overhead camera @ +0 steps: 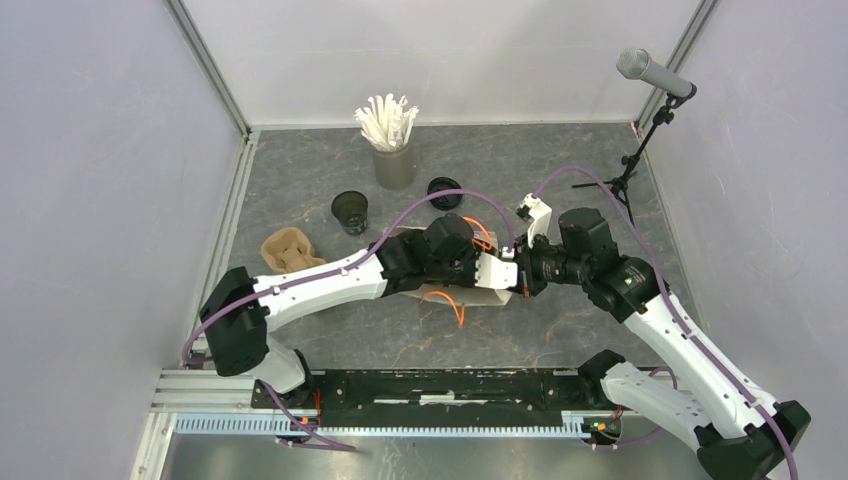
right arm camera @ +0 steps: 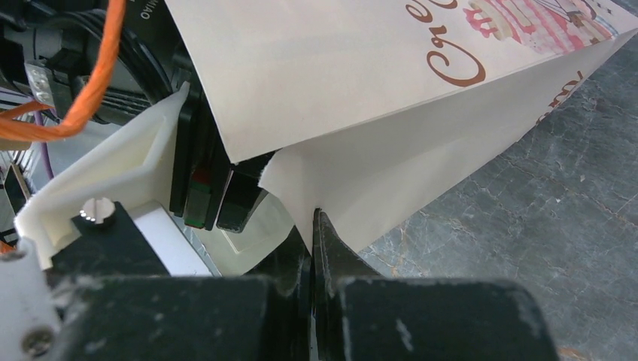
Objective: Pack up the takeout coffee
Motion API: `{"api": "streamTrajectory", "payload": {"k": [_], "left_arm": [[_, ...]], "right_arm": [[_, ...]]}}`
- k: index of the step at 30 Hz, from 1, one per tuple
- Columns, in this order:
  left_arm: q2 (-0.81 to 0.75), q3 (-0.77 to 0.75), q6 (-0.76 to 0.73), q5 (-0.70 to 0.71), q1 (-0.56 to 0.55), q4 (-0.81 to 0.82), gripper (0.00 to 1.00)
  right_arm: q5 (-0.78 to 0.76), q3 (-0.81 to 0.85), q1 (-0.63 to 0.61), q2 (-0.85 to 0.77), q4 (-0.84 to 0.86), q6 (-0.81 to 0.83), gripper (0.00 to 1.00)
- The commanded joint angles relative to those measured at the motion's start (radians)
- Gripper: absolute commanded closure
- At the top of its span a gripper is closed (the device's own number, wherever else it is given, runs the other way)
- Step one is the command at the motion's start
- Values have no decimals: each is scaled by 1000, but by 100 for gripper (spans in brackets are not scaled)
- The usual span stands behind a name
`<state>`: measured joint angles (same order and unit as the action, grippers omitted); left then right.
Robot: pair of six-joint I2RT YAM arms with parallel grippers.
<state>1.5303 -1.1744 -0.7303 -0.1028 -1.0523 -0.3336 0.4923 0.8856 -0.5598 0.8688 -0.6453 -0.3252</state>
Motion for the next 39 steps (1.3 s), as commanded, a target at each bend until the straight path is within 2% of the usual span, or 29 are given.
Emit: {"api": "streamTrajectory", "payload": {"k": [1, 20, 25, 28, 39], "left_arm": [[36, -17, 61, 40, -1, 77, 81], [116, -71, 53, 56, -5, 107, 81], [93, -75, 56, 45, -9, 101, 81], [47, -60, 58, 52, -16, 83, 74], [-90, -32, 126, -10, -28, -25, 58]], "right_arm": [[32, -2, -9, 1, 36, 1, 100], [46, -26, -8, -4, 58, -18, 100], [26, -17, -8, 5, 51, -23, 100], [3, -13, -8, 13, 37, -31, 100], [-34, 62, -1, 78, 6, -50, 100]]}}
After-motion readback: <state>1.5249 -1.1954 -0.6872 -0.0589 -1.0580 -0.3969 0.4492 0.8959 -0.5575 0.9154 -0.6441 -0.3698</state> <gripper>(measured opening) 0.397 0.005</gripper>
